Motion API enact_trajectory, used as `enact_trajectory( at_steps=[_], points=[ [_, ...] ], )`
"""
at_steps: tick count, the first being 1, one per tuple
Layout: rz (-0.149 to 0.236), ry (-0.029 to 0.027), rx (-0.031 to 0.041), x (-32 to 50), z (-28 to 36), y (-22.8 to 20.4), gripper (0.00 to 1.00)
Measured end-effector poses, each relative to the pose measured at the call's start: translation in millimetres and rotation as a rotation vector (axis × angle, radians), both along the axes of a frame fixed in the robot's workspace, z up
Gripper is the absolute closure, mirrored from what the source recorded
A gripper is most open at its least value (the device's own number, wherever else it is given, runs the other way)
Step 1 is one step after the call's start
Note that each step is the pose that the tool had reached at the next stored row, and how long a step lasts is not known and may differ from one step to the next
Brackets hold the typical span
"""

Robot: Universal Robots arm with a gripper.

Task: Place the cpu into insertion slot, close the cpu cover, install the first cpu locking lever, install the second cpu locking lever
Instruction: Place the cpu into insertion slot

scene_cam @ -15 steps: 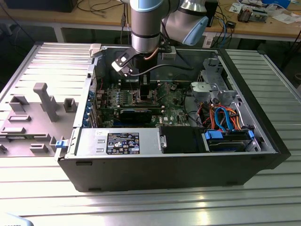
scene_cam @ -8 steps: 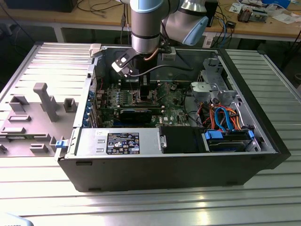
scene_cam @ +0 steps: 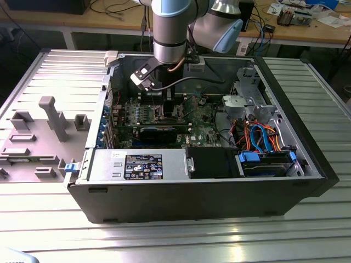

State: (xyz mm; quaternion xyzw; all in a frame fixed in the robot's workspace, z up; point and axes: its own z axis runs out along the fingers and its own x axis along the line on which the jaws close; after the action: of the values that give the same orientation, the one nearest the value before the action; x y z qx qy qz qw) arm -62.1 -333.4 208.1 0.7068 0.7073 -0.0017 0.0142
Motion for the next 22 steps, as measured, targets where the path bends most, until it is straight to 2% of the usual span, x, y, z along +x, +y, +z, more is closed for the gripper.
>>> enact_trajectory(
  at_steps=[11,17,22],
  points=[
    [0.000,0.0001,-0.0001,-1.2,-8.9,0.0,0.45],
    [0.000,0.0003,-0.0004,-2.0,-10.7,0.1,0.45],
    [0.000,0.0001,0.0000,-1.9,-11.0,2.2,0.45]
  ],
)
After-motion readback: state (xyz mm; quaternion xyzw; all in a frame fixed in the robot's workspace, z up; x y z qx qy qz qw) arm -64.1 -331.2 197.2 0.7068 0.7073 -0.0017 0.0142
